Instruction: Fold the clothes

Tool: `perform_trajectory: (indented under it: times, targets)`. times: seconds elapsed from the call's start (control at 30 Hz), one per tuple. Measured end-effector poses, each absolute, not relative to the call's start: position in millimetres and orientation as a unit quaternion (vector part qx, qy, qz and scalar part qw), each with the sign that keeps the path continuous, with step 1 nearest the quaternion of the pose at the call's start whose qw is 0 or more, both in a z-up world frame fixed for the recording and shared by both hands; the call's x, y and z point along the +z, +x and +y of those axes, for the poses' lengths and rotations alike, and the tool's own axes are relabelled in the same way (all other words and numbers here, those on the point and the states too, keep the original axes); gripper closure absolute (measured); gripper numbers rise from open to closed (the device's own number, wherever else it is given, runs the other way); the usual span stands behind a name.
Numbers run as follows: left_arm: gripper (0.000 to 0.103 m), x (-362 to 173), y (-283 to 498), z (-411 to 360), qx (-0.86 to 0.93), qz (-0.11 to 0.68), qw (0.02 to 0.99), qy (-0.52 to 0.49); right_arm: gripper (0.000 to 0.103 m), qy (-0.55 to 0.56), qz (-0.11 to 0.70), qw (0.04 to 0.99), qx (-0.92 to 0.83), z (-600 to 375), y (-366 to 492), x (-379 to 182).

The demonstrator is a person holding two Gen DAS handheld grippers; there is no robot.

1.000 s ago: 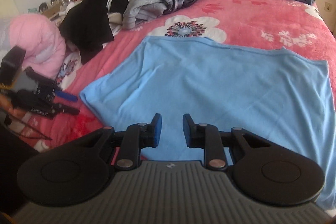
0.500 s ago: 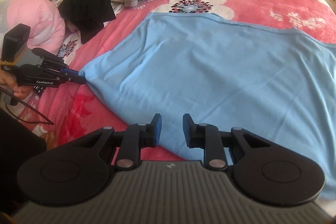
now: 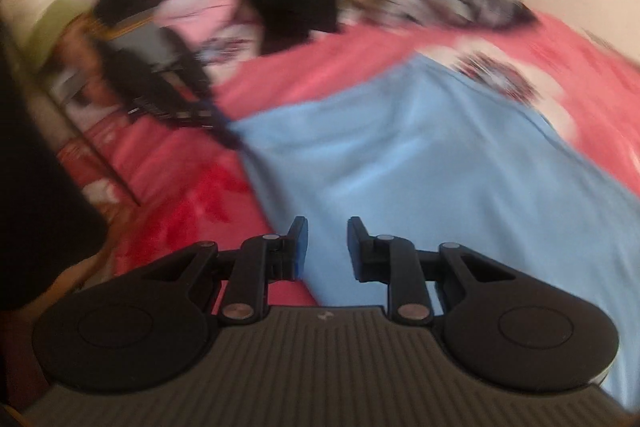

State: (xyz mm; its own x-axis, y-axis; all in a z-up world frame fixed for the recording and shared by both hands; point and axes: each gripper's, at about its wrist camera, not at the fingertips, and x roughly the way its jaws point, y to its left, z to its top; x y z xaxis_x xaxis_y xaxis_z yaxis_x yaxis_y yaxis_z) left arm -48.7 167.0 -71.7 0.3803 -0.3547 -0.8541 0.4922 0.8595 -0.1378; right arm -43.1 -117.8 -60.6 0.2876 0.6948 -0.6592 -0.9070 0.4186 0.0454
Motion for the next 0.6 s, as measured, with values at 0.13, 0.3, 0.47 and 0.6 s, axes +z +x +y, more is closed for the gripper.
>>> perform_trajectory:
  times: [0.13,0.3,0.47,0.6]
  targets:
    - [0.096,-73,-45,170,-0.26,0.505,0.821,0.059,0.09,-0.2,0.278,0.763,0.549,-84,-46,-69]
    - [0.093,-74,-39,185,-0.246,0.53,0.812,0.003,0.093,-0.19,0.33,0.751,0.539,-62,-29,-91]
    - [0.089,-69,-40,210,-0.212,0.534,0.816,-0.061,0.093,-0.164,0.317,0.758,0.547,-59,-25,-77]
    - [0.076,-63,-38,225,-0.177,0.526,0.824,-0.117,0.093,-0.152,0.317,0.757,0.551,-52,-22,-78]
